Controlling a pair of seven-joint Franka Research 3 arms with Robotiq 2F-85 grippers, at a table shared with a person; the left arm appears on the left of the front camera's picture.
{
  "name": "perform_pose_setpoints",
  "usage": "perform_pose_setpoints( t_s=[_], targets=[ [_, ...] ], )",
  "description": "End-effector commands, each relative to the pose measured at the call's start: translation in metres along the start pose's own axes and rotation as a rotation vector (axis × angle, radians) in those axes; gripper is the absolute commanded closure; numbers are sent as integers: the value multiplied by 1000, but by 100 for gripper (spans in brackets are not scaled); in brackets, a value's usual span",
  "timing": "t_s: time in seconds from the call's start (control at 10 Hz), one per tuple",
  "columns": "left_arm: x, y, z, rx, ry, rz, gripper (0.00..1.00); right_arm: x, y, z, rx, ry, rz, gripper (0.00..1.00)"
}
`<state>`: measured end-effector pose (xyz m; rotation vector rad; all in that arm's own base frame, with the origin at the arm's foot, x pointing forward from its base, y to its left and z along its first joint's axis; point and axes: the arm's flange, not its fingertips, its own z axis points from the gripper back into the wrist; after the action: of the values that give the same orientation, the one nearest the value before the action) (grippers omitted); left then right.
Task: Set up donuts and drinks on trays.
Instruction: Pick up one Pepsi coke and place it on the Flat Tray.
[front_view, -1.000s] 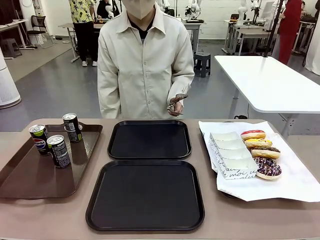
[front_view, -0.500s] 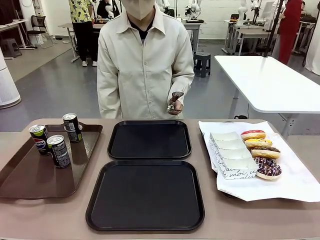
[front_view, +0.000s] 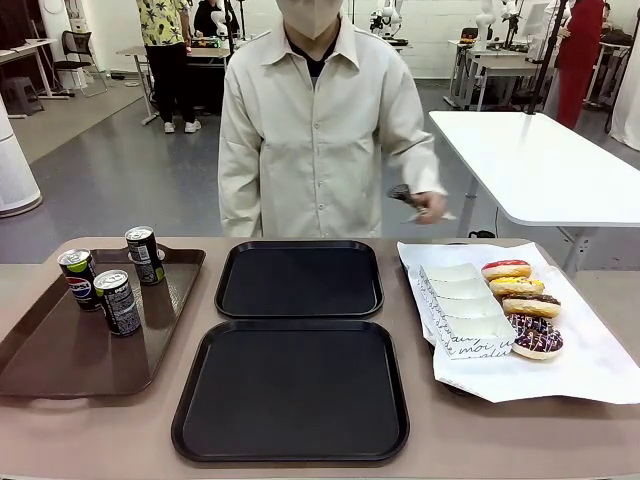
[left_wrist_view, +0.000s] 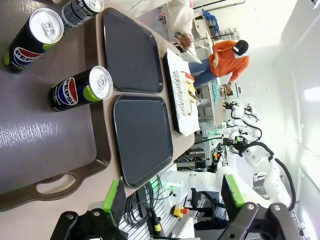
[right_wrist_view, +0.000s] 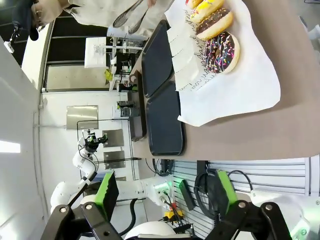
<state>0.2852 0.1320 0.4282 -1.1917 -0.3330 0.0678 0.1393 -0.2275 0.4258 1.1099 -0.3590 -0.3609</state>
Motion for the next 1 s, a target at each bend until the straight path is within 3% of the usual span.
perform_pose_setpoints(
  t_s=[0.0, 0.9],
  targets=[
    [1, 0, 0, -19, -4, -4, 0, -1, -1, 0, 30, -7, 17, 0],
    [1, 0, 0, -19, -4, -4, 0, -1, -1, 0, 30, -7, 17, 0]
  ],
)
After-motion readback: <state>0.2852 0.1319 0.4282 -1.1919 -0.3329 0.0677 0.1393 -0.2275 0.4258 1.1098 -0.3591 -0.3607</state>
